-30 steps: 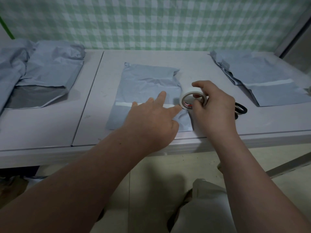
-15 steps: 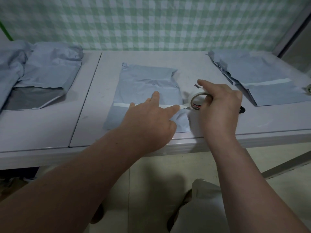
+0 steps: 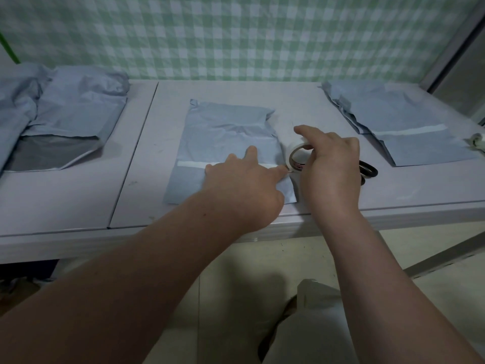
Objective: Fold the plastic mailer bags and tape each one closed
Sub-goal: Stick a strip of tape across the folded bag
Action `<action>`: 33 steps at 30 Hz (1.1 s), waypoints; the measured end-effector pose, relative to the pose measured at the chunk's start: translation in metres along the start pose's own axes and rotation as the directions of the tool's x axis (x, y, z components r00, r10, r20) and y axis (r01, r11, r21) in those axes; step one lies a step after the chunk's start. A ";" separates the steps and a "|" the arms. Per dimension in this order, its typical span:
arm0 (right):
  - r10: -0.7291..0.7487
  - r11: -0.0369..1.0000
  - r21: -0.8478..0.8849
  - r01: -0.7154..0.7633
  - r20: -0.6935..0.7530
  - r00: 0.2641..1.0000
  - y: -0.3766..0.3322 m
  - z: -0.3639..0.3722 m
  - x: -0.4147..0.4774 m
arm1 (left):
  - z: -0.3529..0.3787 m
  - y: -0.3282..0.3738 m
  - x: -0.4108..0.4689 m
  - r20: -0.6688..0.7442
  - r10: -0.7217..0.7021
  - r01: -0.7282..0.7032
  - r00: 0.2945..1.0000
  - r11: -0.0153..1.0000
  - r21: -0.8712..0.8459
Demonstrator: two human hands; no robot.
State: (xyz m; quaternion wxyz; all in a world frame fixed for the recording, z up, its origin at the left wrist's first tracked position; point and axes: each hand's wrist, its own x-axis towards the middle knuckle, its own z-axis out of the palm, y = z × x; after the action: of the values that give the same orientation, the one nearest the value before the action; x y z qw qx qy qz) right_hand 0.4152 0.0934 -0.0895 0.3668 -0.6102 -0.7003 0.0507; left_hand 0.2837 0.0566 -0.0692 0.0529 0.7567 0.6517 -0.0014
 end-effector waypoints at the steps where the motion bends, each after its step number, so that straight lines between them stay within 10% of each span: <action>1: 0.002 1.000 -0.019 -0.002 0.005 1.000 -0.001 0.000 0.000 | 0.001 0.000 -0.002 -0.014 -0.006 0.006 1.000 1.000 -0.007; 23: -0.077 0.992 -0.100 0.074 -0.024 0.997 -0.003 0.001 -0.002 | -0.007 -0.039 -0.027 -0.267 -0.282 0.259 0.921 0.959 -0.117; 33: -0.233 0.972 -0.027 0.233 -0.209 0.950 -0.005 0.008 -0.001 | -0.009 -0.003 0.015 -0.331 -0.033 -0.156 0.943 0.835 -0.527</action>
State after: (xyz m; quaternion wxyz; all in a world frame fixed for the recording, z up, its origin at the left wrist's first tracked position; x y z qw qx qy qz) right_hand 0.4064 0.0938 -0.0932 0.4417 -0.5255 -0.7248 -0.0584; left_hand 0.2829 0.0728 -0.0615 0.1578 0.7204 0.5993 0.3113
